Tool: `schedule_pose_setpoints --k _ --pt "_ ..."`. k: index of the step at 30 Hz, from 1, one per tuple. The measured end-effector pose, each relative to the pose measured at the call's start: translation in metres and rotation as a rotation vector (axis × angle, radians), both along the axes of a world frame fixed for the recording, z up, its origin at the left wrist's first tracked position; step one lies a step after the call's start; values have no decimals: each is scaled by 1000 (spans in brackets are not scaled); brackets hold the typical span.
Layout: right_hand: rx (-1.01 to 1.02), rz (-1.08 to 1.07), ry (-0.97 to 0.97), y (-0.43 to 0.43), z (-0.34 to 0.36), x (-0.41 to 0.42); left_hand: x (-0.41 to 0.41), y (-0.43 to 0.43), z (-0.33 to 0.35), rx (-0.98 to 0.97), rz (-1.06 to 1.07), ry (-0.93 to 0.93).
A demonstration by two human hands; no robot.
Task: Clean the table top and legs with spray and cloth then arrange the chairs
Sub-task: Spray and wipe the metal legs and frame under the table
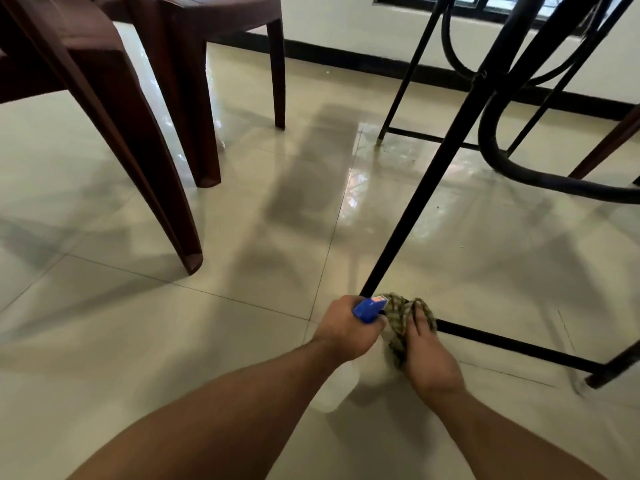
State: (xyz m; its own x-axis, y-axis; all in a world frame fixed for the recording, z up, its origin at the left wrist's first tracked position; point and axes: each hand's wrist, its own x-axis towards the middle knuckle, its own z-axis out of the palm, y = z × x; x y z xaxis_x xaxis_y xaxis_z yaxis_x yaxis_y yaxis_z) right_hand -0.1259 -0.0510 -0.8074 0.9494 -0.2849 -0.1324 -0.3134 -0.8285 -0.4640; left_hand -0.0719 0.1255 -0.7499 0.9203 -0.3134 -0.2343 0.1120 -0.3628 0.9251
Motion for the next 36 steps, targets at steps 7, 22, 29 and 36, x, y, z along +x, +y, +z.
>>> schedule_pose_setpoints --k 7,22,29,36 --pt "-214 -332 144 -102 -1 -33 -9 -28 -10 -9 -105 -7" --pt "-350 -107 209 -107 10 -49 -15 -109 -7 169 -273 -138" --pt "-365 110 244 -177 21 -64 -23 -181 -1 102 -276 -94" --pt "-213 -222 165 -255 27 -102 -46 -231 2 5 -232 68"
